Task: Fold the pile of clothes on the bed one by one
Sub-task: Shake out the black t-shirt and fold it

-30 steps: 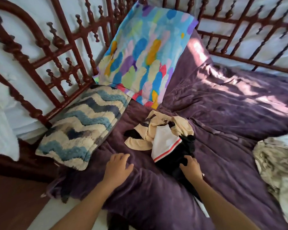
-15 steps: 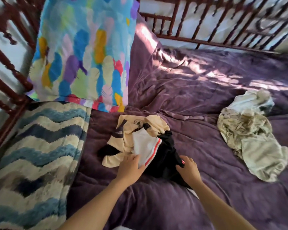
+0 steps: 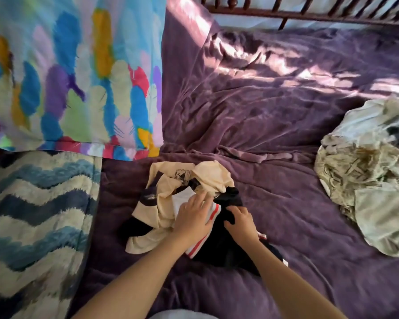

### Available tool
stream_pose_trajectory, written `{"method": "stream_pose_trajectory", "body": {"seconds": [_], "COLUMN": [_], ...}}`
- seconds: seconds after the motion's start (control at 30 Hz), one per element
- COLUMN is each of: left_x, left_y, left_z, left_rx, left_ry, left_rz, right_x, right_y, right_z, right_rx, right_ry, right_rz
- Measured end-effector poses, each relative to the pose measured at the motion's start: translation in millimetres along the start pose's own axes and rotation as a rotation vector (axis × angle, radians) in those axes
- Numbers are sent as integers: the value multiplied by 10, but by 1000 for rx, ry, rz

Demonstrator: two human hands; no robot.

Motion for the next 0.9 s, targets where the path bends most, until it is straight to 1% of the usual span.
{"method": "stream_pose_trajectory", "body": {"seconds": [0.1,0.17,0.23,0.3,0.37,0.43,0.53,0.6,0.67,0.73,0.8,0.9], "left_x": [-171,-159,-83,80,309,544,828,936,1010,1080,1145,1233], "left_y": [168,208,183,103,101,108,-68,-343,-717,-1154,-1609,-2226], "left_z": [77,97,94,88,42,38,77,139,284,466,615,799], "left_rx": [-60,-105,-69,12,97,59,72,134,183,242,317,409], "left_ry": [19,7,6,32,33,38,70,102,182,277,341,358], "left_rz": [-86,-99,-37,75,103,101,159,231,338,422,471,484], "right_x": [-7,41,132,286,486,719,1053,1216,1357,1484,1639,1964], "right_y": [56,58,35,7,3,6,-146,-349,-652,-1043,-1487,-2177], "right_z": [39,93,128,141,130,91,-32,-133,-268,-412,-540,-786], "right_rx": [32,32,19,-17,-53,-92,-164,-198,-246,-345,-450,-443], "right_ry": [-27,-44,-69,-84,-110,-132,-176,-229,-268,-298,-314,-364], "right_rz": [-7,-2,22,49,58,44,116,213,294,377,451,582]}}
Point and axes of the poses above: each hand's wrist, its own x-axis away from the middle knuckle, its own y-axis out of the palm, z = x × y, the point moved 9 cm from there along -x, towards the middle knuckle, and after that the axes turned 3 degrees about x, right-handed, at the moved point
